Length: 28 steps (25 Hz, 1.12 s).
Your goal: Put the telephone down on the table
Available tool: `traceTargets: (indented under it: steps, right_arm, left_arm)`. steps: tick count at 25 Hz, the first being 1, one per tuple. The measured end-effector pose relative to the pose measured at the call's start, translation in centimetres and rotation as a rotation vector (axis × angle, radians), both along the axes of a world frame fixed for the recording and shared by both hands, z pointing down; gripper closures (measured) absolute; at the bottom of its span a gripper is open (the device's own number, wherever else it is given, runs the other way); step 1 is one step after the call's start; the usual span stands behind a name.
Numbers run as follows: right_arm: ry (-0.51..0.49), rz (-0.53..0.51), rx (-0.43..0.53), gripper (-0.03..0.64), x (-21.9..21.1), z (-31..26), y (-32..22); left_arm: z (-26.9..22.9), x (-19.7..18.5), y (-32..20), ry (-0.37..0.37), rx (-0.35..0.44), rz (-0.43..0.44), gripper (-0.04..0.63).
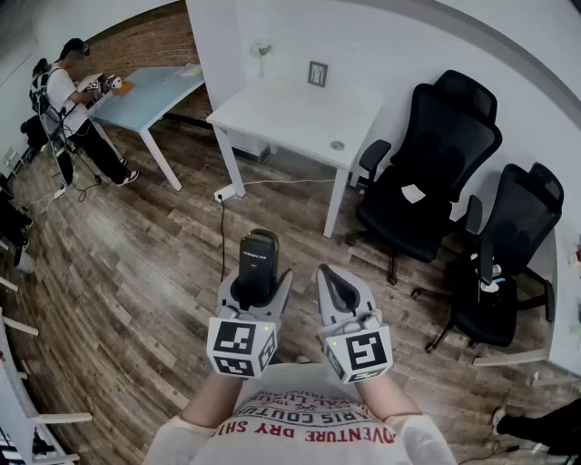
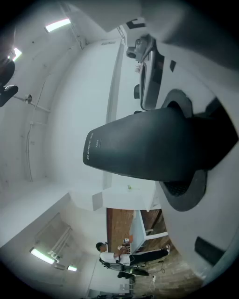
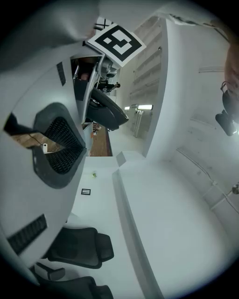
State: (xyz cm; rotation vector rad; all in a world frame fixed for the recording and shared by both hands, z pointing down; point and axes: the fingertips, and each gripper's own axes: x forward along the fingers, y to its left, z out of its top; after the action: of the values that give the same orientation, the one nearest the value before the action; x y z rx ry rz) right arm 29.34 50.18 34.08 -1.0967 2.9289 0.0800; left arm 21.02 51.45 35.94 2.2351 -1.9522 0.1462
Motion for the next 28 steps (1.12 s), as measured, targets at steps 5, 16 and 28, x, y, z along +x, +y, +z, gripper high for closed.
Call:
traceTargets:
  steps: [5, 16, 28]
  right_arm:
    - [0.006, -0.016, -0.009, 0.592, -0.4, 0.4, -0.4]
    - [-0.034, -0.011, -0.089, 0.592, -1.2, 2.0, -3.1]
    - [0.012, 0.013, -0.079, 0.592, -10.1, 1.9, -11.5]
  left_arm:
    - [0.4, -0.6, -0.6, 0.007, -0.014, -0.015, 0.310]
    - [1.3, -1.5, -2.5, 0.019, -0.052, -0.018, 0.310]
    - [1.2, -11.6, -10.5, 0.066, -0.057, -0.017, 0.310]
